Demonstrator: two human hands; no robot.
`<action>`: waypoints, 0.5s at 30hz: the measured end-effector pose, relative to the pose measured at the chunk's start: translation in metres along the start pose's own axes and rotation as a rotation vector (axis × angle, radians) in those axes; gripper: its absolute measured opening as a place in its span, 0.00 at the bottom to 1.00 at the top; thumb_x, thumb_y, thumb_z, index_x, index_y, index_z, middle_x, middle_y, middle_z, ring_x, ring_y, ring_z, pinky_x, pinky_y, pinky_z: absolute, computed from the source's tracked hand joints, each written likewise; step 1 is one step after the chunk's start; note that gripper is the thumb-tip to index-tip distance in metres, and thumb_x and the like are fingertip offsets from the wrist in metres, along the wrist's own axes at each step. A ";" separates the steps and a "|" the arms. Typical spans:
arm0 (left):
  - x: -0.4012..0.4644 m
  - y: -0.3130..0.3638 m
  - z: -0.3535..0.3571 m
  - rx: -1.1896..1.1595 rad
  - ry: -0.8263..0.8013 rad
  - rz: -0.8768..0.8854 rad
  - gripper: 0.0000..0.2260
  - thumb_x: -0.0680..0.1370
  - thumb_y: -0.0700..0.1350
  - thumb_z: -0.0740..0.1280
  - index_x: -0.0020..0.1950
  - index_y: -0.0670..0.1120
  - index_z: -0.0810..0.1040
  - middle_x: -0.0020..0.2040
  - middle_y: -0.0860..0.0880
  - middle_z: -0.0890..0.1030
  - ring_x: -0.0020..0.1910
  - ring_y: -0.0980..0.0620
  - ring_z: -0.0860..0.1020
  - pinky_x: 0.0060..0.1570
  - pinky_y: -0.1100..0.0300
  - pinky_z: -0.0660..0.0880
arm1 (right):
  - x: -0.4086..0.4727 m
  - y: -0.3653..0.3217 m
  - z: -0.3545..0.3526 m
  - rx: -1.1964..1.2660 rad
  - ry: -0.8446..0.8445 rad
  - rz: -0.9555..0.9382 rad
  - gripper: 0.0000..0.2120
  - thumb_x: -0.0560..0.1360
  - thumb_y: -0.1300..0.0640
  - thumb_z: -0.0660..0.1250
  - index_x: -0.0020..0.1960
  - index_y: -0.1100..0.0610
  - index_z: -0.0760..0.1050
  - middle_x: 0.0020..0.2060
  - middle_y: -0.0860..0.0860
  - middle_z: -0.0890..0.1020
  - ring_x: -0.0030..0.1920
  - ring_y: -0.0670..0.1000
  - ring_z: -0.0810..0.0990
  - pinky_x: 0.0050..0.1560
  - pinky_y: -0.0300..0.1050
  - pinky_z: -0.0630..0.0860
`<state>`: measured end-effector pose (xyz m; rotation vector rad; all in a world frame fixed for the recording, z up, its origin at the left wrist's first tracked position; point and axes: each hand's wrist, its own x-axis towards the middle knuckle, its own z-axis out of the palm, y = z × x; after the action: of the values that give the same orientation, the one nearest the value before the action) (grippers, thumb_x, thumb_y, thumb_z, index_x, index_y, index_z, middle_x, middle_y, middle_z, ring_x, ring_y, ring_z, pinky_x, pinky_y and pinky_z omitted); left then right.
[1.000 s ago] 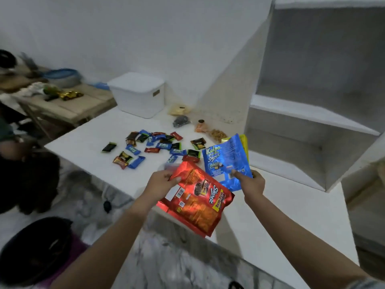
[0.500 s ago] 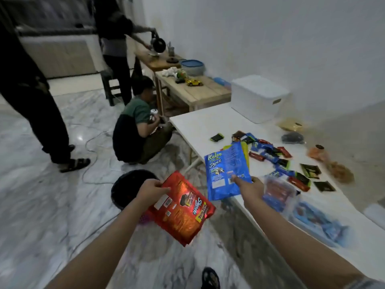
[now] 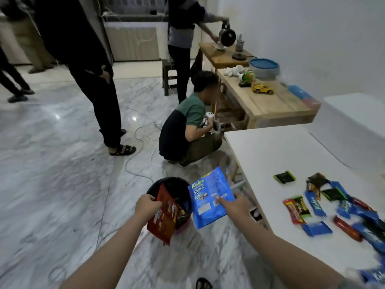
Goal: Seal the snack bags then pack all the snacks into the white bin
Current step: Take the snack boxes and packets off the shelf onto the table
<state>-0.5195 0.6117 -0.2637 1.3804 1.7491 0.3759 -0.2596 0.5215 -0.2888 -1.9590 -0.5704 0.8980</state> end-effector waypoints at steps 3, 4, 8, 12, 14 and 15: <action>0.034 0.006 0.002 -0.044 0.039 -0.048 0.09 0.69 0.38 0.68 0.33 0.43 0.70 0.30 0.45 0.70 0.30 0.48 0.69 0.29 0.59 0.62 | 0.030 -0.011 0.035 -0.113 -0.080 0.002 0.17 0.64 0.52 0.79 0.46 0.61 0.80 0.39 0.54 0.84 0.42 0.55 0.82 0.42 0.45 0.75; 0.044 0.006 0.001 -0.064 0.050 -0.070 0.07 0.69 0.39 0.69 0.35 0.43 0.71 0.32 0.45 0.72 0.31 0.48 0.71 0.29 0.58 0.63 | 0.037 -0.015 0.046 -0.139 -0.093 -0.002 0.17 0.65 0.50 0.78 0.46 0.61 0.80 0.39 0.54 0.83 0.42 0.54 0.82 0.41 0.43 0.72; 0.094 0.001 0.002 -0.135 0.061 -0.157 0.12 0.67 0.45 0.68 0.46 0.39 0.78 0.41 0.43 0.81 0.41 0.45 0.79 0.34 0.58 0.72 | 0.063 -0.031 0.089 -0.200 -0.162 0.010 0.14 0.71 0.50 0.73 0.38 0.58 0.74 0.33 0.51 0.77 0.38 0.52 0.77 0.34 0.42 0.66; 0.151 -0.007 0.008 -0.153 0.027 -0.233 0.16 0.64 0.47 0.68 0.48 0.40 0.79 0.43 0.41 0.83 0.43 0.43 0.81 0.42 0.55 0.76 | 0.092 -0.041 0.128 -0.270 -0.195 0.046 0.14 0.73 0.49 0.70 0.36 0.55 0.70 0.34 0.50 0.77 0.39 0.53 0.77 0.38 0.43 0.70; 0.177 -0.008 0.012 -0.167 0.015 -0.260 0.16 0.64 0.47 0.68 0.48 0.40 0.79 0.43 0.42 0.83 0.43 0.43 0.81 0.43 0.55 0.76 | 0.106 -0.046 0.145 -0.296 -0.181 0.074 0.12 0.74 0.49 0.70 0.42 0.56 0.71 0.38 0.51 0.77 0.43 0.53 0.76 0.43 0.43 0.70; 0.188 -0.008 0.012 -0.175 0.004 -0.273 0.16 0.63 0.47 0.68 0.47 0.40 0.79 0.43 0.42 0.83 0.43 0.43 0.81 0.44 0.55 0.76 | 0.113 -0.048 0.154 -0.304 -0.168 0.094 0.12 0.73 0.49 0.70 0.44 0.56 0.71 0.40 0.52 0.78 0.44 0.54 0.77 0.44 0.44 0.71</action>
<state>-0.5200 0.7758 -0.3571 1.0031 1.8316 0.3713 -0.3091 0.7038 -0.3430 -2.2091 -0.7536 1.0940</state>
